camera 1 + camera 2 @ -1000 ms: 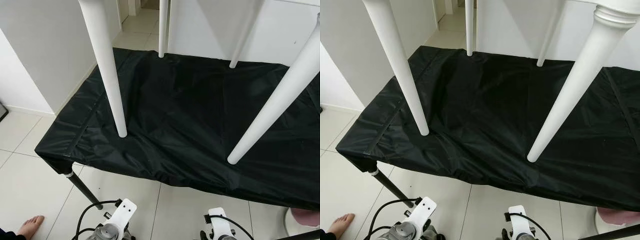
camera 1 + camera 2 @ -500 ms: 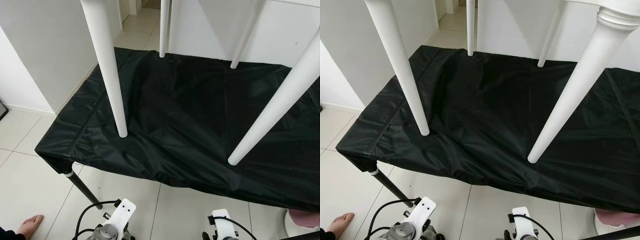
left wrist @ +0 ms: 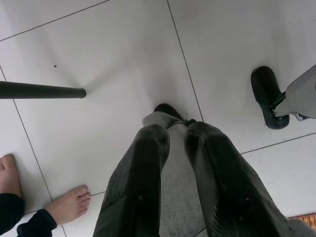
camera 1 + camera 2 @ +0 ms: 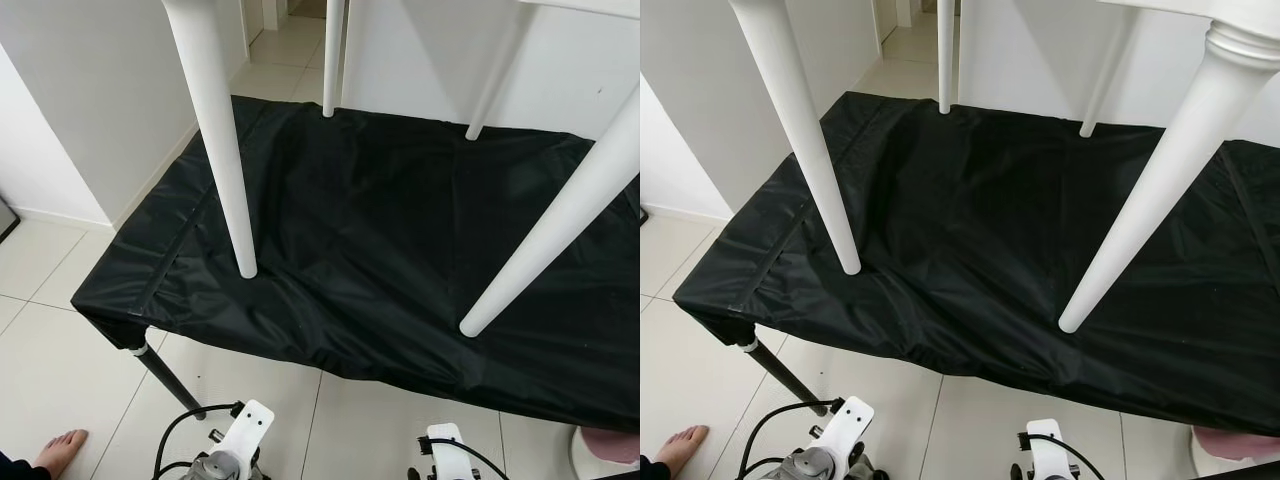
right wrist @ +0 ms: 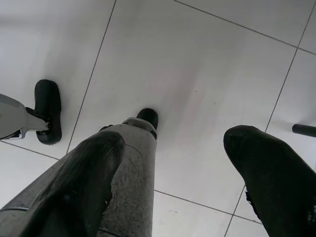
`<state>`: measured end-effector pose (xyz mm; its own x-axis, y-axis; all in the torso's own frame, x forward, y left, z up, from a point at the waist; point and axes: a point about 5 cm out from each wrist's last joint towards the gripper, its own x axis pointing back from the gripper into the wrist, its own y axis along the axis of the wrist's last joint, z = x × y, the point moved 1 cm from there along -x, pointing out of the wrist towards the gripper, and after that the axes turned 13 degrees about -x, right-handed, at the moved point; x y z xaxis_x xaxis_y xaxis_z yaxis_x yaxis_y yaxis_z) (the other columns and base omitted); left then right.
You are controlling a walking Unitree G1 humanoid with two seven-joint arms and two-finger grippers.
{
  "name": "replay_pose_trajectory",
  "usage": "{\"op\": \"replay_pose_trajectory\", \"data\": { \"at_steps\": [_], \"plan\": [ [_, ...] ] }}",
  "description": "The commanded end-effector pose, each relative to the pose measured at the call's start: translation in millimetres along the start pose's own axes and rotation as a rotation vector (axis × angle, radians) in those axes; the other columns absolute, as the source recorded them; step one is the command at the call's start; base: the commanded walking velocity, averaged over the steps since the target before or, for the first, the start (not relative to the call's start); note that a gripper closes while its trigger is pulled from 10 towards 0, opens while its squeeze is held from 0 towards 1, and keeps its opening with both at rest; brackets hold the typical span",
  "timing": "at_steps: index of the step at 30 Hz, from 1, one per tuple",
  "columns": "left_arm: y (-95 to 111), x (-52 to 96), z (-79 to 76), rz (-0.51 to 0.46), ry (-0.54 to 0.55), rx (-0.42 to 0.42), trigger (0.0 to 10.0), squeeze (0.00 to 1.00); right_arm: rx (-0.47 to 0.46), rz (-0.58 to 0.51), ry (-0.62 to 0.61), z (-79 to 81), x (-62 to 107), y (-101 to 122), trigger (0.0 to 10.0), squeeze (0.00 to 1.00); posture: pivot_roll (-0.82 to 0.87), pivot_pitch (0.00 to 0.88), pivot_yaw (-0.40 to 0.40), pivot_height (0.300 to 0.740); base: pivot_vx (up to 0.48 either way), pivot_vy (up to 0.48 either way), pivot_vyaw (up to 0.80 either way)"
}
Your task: Building children table
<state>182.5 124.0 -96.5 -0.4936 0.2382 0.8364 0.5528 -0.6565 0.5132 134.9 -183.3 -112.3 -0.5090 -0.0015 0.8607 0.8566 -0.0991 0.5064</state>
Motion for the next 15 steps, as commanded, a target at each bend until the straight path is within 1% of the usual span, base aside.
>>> {"op": "replay_pose_trajectory", "data": {
  "at_steps": [1, 5, 8, 15],
  "plan": [
    [-7.5, 1.3, 0.5, 0.031, -0.005, -0.004, 10.0, 0.0, -0.004, 0.113, 0.022, 12.6, 5.6, -33.0, 10.0, 0.0, 0.05, 0.0, -0.004, 0.74, 0.0, 0.0, 0.0],
    [-7.9, 1.5, 0.8, 0.031, -0.004, -0.004, 10.0, 0.0, -0.004, 0.118, 0.025, 15.7, 5.9, -35.1, 10.0, 0.0, 0.05, 0.0, -0.004, 0.74, 0.0, 0.0, 0.0],
    [-7.2, 1.4, 2.0, 0.029, -0.002, 0.0, 10.0, 0.0, -0.008, 0.115, 0.02, 10.8, 5.2, -31.5, 10.0, 0.0, 0.05, 0.0, -0.006, 0.74, 0.0, 0.0, 0.0],
    [-6.6, 1.3, 3.2, 0.029, 0.001, 0.004, 10.0, 0.0, -0.014, 0.112, 0.019, 9.7, 4.7, -29.3, 10.0, 0.0, 0.05, 0.0, -0.006, 0.74, 0.0, 0.0, 0.0]
  ]
}}
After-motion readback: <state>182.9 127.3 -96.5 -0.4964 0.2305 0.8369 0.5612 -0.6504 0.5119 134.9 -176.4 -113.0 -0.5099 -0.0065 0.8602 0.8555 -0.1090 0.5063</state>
